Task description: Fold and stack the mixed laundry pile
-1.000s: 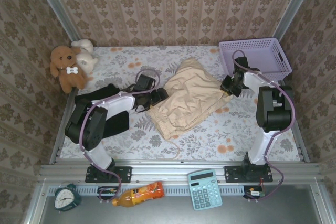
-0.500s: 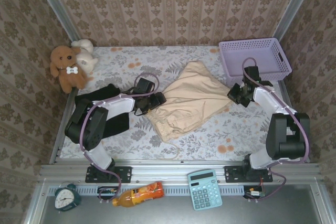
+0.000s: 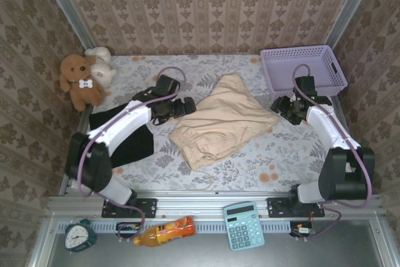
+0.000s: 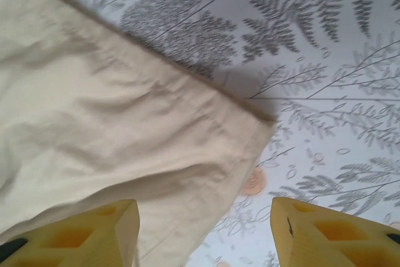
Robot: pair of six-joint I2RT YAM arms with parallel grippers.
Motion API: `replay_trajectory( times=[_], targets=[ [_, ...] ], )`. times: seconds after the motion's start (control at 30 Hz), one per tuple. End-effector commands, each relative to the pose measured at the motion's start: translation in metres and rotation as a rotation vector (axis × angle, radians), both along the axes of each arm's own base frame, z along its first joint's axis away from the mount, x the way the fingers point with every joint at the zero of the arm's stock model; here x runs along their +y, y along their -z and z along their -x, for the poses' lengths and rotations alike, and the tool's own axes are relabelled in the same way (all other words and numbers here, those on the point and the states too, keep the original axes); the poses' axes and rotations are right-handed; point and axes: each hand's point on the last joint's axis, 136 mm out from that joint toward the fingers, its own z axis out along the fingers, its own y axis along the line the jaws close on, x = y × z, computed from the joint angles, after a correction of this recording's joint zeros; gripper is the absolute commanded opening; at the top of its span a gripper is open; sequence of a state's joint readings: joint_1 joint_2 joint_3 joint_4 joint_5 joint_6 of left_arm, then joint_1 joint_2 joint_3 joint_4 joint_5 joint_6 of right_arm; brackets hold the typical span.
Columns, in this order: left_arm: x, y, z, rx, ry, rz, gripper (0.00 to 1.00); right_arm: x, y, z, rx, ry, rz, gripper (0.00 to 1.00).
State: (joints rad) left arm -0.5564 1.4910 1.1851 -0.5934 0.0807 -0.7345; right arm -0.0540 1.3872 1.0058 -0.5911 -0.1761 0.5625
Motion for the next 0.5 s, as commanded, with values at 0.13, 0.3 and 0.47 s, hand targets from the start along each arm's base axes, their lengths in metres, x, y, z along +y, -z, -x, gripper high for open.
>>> replay_trajectory(
  times=[0.13,0.3,0.47],
  targets=[
    [-0.013,0.009,0.072,0.052,-0.077,0.136,0.8,0.06,0.021,0.0,0.051,-0.172,-0.116,0.4],
    [-0.017,0.039,0.113,0.072,-0.141,0.139,0.76,0.075,0.046,-0.028,0.106,-0.19,-0.135,0.39],
    [-0.029,0.061,0.133,0.1,-0.097,0.108,0.69,0.073,0.083,-0.037,0.208,-0.159,-0.13,0.33]
  ],
)
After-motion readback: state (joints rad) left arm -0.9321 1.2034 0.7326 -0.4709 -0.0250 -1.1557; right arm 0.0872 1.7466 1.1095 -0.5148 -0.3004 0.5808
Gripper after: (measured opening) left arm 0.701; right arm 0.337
